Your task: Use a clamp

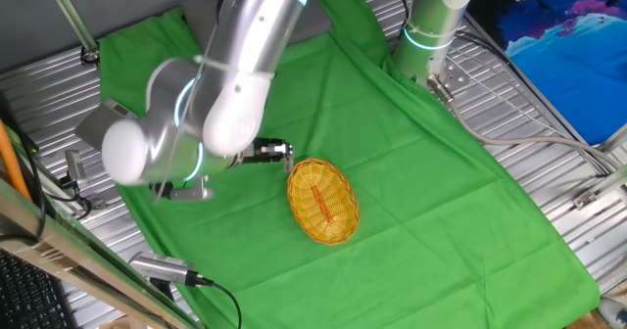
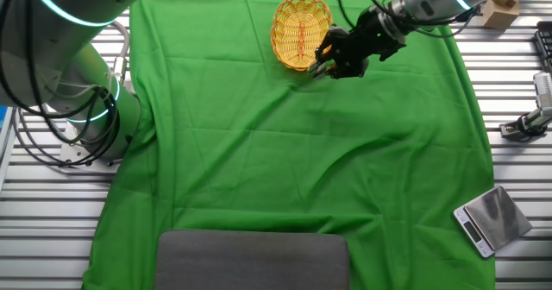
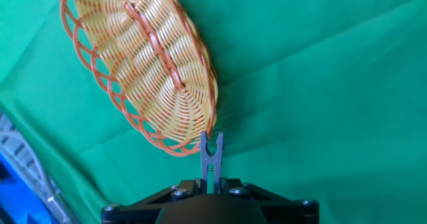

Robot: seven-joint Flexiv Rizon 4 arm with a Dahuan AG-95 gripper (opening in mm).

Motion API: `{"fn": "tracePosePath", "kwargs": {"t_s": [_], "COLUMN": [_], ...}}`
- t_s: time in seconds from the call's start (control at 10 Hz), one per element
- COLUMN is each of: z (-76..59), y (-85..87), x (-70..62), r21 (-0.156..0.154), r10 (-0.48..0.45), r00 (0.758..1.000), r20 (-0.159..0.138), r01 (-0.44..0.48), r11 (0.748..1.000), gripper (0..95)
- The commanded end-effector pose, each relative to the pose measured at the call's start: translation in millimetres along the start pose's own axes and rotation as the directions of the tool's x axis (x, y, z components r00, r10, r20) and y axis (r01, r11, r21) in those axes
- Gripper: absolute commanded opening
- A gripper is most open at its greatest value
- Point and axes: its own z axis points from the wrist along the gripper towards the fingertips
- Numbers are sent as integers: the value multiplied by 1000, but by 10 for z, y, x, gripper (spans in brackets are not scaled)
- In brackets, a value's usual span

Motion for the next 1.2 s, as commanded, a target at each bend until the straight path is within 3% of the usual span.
{"fn": "tracePosePath", "kwargs": {"t_s": [0.1, 1.2], "z": [28, 28], "y": [16, 16], "x": [25, 25], "r21": [11, 13], "r10": [-20, -45], "r00": [1000, 999], "r20": [21, 29], "r01": [20, 45], "r11": [1000, 999], "gripper": [0, 0]}}
